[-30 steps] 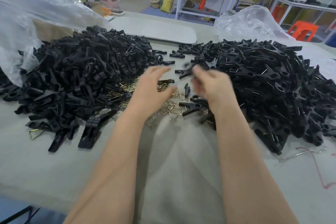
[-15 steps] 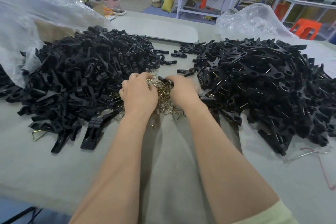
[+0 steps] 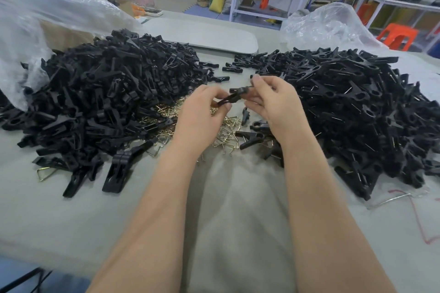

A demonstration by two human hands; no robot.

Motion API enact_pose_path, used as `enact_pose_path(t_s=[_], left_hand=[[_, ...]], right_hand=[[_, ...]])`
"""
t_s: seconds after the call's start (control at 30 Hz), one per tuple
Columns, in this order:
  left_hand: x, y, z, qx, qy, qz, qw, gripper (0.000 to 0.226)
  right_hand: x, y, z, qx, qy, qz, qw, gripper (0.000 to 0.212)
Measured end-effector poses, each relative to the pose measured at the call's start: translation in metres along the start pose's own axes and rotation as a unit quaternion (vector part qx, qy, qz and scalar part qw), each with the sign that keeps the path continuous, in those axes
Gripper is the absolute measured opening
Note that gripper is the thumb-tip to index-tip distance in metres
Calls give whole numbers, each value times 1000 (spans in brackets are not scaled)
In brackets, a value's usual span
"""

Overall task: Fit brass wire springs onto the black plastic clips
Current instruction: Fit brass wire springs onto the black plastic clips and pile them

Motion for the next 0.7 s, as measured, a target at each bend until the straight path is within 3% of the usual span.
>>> enact_pose_path(t_s=[0.07, 0.17, 0.23, 0.27, 0.3, 0.37, 0.43, 0.5, 0.6, 0.7], left_hand=[[5, -1, 2, -22, 50, 75, 996, 8], [15, -2, 7, -39, 150, 182, 971, 15], [16, 0, 6, -22, 210, 225, 951, 19], [15, 0, 6, -18, 225, 233, 946, 19], [14, 0, 6, -20, 231, 236, 944, 18], [13, -1, 7, -30, 233, 241, 942, 19], [14, -2, 7, -33, 229, 243, 942, 21], [13, -2, 6, -26, 228, 235, 945, 21], [9, -1, 2, 4, 232, 200, 952, 17], [3, 1, -1, 30, 223, 156, 962, 11]], right_hand=[[-7, -5, 2, -59, 195, 41, 978, 11], [-24, -8, -11, -33, 477, 25, 878, 25], [-32, -7, -22, -21, 554, 12, 832, 26], [-33, -7, -25, -27, 563, 13, 826, 25], [-31, -8, -27, -33, 557, 16, 829, 26], [-27, -8, -23, -49, 493, 22, 868, 28], [-18, -3, -17, -70, 354, 50, 931, 29], [-10, 6, -13, -82, 206, 82, 972, 25], [-7, 17, -17, -34, 101, 90, 990, 17], [-11, 22, -21, -45, 96, 96, 990, 17]])
Point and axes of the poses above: each hand's wrist, its own y-axis away from the middle knuckle, its own z-axis out of the back of the hand, x = y × z, the point moved 3 cm from there along -y, towards the middle knuckle, and after that the axes turned 4 degrees about -x, right-handed, at the moved point
